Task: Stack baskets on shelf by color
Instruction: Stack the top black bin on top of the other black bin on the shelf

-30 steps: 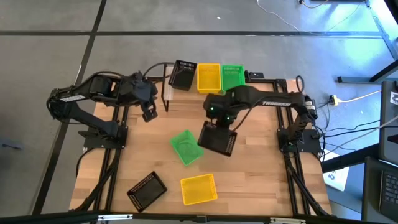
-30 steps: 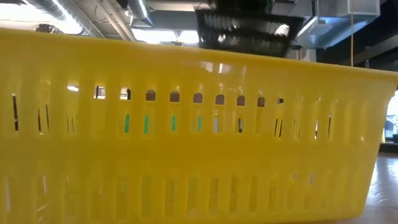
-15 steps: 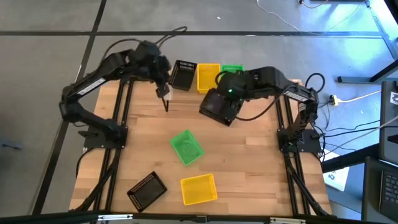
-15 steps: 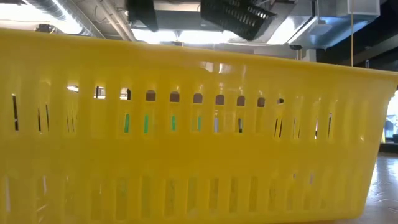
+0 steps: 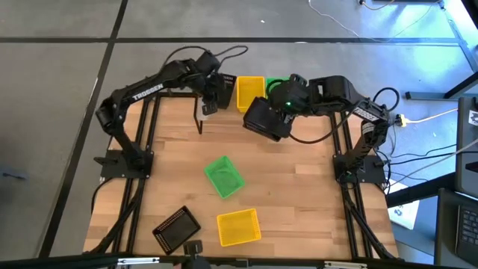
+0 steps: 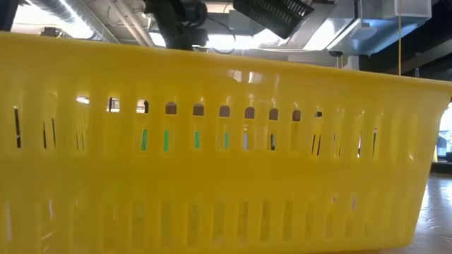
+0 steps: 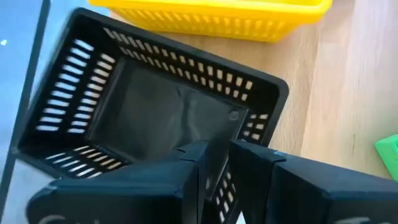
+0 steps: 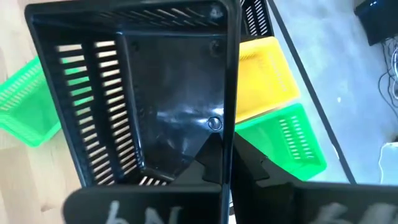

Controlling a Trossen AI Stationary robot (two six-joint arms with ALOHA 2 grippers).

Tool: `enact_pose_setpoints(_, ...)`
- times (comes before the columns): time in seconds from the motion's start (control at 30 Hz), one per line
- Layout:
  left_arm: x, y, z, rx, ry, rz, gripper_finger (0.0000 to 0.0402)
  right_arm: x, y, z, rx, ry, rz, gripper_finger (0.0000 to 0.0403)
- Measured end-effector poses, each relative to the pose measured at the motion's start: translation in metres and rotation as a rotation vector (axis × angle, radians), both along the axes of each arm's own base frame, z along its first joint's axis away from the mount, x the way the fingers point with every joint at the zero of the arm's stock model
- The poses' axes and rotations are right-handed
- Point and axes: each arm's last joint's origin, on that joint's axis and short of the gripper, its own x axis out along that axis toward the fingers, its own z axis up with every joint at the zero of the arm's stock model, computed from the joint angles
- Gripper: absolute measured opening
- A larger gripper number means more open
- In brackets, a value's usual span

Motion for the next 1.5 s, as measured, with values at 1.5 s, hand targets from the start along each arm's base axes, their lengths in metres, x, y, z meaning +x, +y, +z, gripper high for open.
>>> enact_pose_setpoints(1.5,-0.039,-0.096,0.115,0.403,-0.450,-0.212,0.0056,0.009,-0.016,0.008,-0.361,-0.119,-0.328,0.0000)
